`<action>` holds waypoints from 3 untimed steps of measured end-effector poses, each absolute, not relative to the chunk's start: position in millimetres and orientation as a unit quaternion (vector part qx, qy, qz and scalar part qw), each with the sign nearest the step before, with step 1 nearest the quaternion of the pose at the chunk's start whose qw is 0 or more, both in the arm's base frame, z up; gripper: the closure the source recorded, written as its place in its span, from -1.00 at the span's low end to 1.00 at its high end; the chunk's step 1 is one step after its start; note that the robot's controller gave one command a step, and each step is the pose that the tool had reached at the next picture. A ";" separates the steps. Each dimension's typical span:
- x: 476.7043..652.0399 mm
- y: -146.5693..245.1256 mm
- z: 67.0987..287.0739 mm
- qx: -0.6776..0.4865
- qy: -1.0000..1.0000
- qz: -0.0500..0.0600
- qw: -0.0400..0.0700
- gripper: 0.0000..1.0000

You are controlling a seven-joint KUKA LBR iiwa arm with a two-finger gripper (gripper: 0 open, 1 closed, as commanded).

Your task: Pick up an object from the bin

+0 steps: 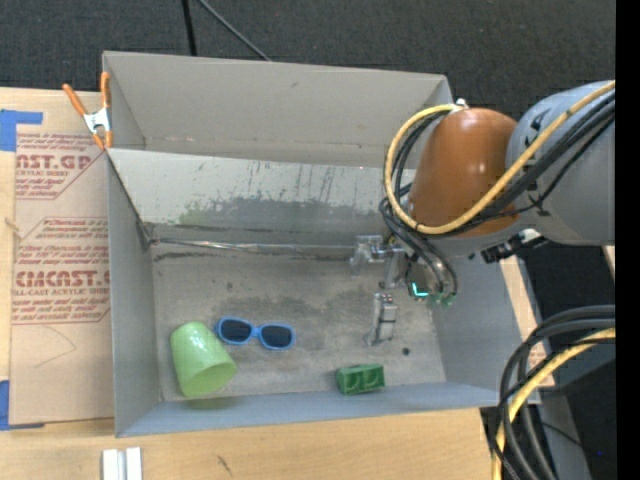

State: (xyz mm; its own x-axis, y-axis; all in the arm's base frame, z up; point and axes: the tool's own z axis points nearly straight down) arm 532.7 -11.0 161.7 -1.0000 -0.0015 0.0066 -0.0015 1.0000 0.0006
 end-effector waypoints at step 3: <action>490.6 -8.6 72.9 0.016 -1.000 0.000 -0.007 -1.00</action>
Offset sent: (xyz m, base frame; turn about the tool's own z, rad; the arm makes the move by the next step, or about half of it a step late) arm -0.0463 0.0012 -0.0917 -0.0292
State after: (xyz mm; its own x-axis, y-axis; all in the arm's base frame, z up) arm 490.6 -8.6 72.9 -0.9994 -0.0313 -0.0134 -0.0313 0.9995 0.0000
